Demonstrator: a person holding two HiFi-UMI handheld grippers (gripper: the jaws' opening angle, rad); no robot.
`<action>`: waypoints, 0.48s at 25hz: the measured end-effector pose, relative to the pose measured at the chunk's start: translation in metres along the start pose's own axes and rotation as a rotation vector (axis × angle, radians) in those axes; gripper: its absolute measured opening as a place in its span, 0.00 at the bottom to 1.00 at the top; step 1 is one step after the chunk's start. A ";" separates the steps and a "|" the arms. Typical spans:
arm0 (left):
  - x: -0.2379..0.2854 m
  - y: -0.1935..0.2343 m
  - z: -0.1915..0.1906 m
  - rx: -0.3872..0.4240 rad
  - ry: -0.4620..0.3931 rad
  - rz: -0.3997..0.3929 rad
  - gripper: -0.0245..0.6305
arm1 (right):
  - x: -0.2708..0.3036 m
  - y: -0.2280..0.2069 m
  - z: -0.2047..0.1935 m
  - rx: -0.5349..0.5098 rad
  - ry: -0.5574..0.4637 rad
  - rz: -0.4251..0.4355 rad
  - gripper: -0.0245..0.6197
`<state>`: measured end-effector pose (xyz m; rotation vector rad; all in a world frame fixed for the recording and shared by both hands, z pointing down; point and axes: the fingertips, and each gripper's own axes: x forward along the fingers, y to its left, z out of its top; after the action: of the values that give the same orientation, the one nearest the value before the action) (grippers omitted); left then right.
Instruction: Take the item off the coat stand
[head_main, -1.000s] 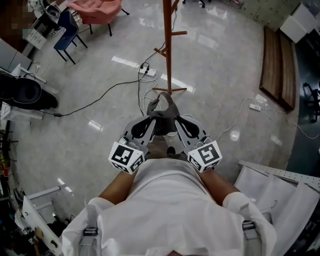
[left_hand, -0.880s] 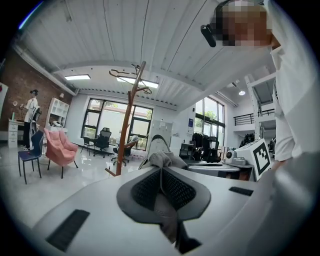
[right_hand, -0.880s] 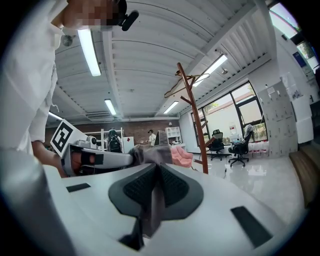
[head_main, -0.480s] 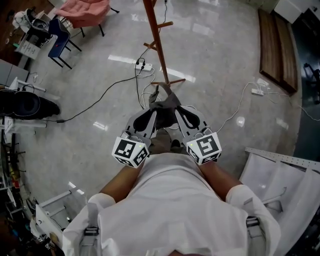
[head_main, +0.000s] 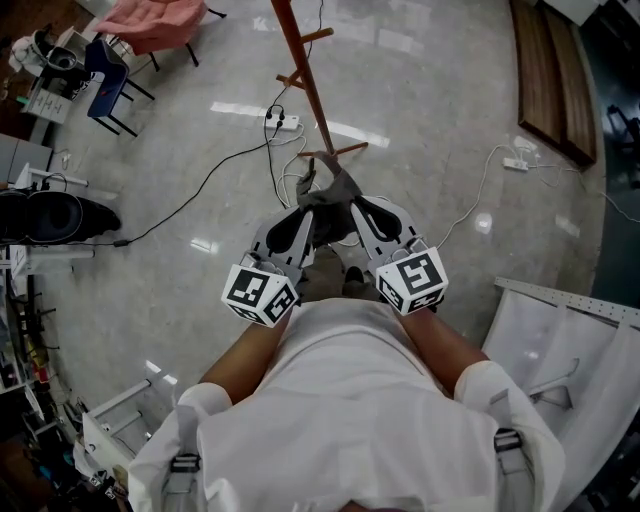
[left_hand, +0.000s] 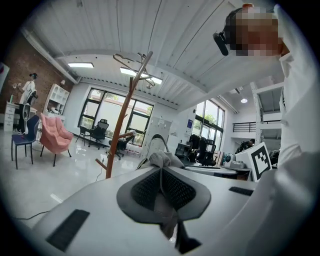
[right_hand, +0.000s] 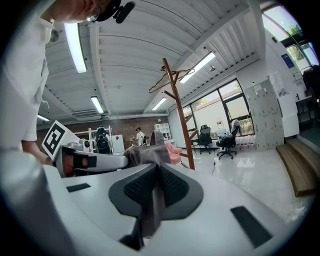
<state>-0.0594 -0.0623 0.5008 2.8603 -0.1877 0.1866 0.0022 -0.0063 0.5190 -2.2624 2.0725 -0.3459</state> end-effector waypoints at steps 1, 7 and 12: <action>0.001 0.000 -0.002 -0.007 0.005 -0.008 0.08 | 0.000 -0.001 -0.002 0.006 0.001 0.000 0.10; 0.000 0.005 -0.009 -0.032 0.015 -0.011 0.08 | 0.002 0.005 -0.011 0.028 0.019 0.017 0.10; -0.003 -0.004 -0.009 -0.064 0.005 -0.071 0.08 | 0.004 0.011 -0.019 0.014 0.040 0.024 0.10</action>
<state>-0.0630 -0.0553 0.5079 2.7977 -0.0899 0.1702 -0.0117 -0.0093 0.5358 -2.2398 2.1075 -0.4066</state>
